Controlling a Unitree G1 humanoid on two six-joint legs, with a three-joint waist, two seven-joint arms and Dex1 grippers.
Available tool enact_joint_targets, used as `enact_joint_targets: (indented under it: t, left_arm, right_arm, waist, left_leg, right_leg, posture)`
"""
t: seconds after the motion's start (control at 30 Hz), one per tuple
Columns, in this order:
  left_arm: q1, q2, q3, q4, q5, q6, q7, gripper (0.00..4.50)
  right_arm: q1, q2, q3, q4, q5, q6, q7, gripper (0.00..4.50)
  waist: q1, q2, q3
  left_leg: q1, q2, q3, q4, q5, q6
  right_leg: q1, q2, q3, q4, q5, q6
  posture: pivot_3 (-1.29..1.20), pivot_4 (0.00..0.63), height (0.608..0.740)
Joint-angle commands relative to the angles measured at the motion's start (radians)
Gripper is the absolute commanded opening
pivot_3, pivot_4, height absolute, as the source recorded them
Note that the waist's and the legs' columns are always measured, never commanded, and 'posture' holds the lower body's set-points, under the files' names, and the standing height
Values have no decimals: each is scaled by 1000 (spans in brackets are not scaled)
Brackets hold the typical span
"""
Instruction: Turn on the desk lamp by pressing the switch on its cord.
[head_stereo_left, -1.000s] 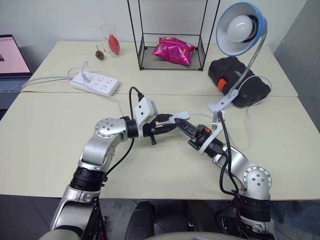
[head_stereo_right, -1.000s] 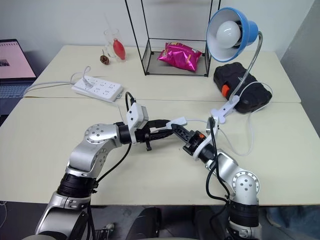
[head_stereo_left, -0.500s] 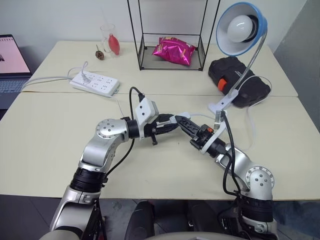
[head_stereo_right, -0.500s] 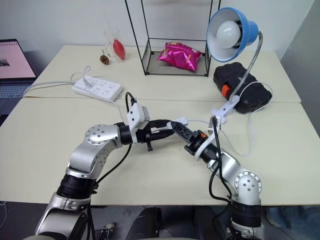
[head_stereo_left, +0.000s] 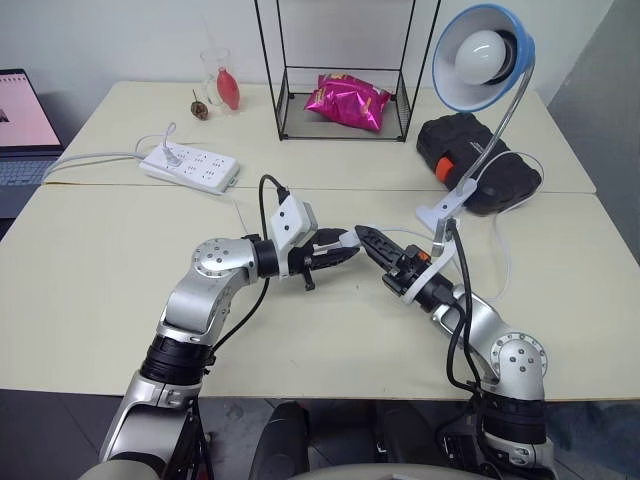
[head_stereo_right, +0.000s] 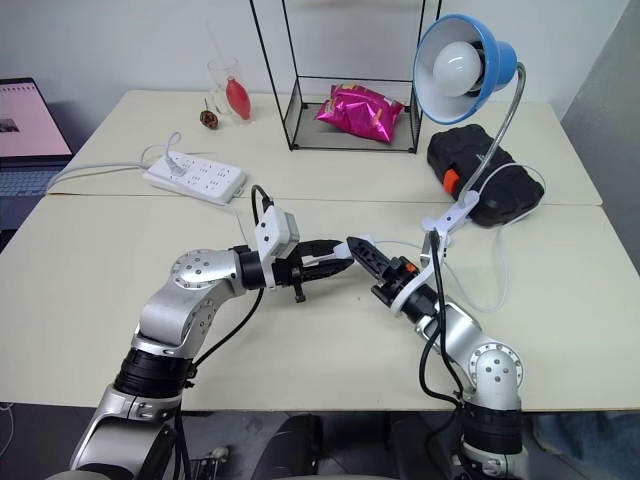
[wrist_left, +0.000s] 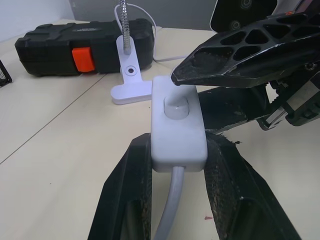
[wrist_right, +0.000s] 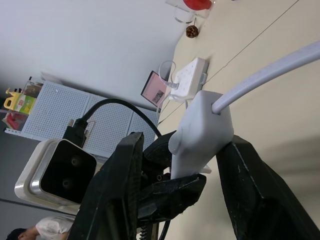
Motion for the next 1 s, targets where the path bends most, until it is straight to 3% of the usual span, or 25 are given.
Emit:
enact_joint_targets:
  t: [0.03, 0.23, 0.73, 0.8, 0.83, 1.0]
  left_arm:
    - [-3, -1, 2, -52, -18, -8, 2, 1095]
    - [-5, -1, 0, -53, -16, -10, 1, 1095]
    - [-9, -3, 1, -47, -15, -12, 3, 1095]
    - [-7, -3, 2, -48, -15, -12, 4, 1095]
    - [-7, -2, 2, -49, -15, -11, 4, 1095]
    - [-6, -1, 3, -51, -16, -9, 5, 1095]
  right_arm:
    - [-6, -3, 14, -12, 14, -10, 2, 1854]
    - [-11, -14, 29, -2, 13, -2, 0, 517]
    - [-11, -24, 32, -5, 24, -19, -1, 517]
    - [-10, -25, 30, -12, 25, -26, 7, 1217]
    - [-10, -26, 30, -15, 27, -27, 9, 1296]
    - [-9, -28, 28, -17, 35, -28, -5, 2539]
  waist:
    - [0, 0, 0]
    - [-1, 0, 0]
    - [-1, 0, 0]
    - [-1, 0, 0]
    - [-1, 0, 0]
    - [-1, 0, 0]
  left_leg:
    - [0, 0, 0, 0, 0, 0]
    - [0, 0, 0, 0, 0, 0]
    - [0, 0, 0, -1, 0, 0]
    - [0, 0, 0, -1, 0, 0]
    - [0, 0, 0, -1, 0, 0]
    - [0, 0, 0, -1, 0, 0]
  right_leg:
    - [0, 0, 0, 0, 0, 0]
    - [0, 0, 0, 0, 0, 0]
    - [0, 0, 0, 0, 0, 0]
    - [0, 0, 0, 0, 0, 0]
    - [0, 0, 0, 0, 0, 0]
    - [0, 0, 0, 0, 0, 0]
  posture:
    - [0, 150, 740]
    - [0, 150, 740]
    - [0, 150, 740]
    - [0, 150, 740]
    - [0, 150, 740]
    - [0, 150, 740]
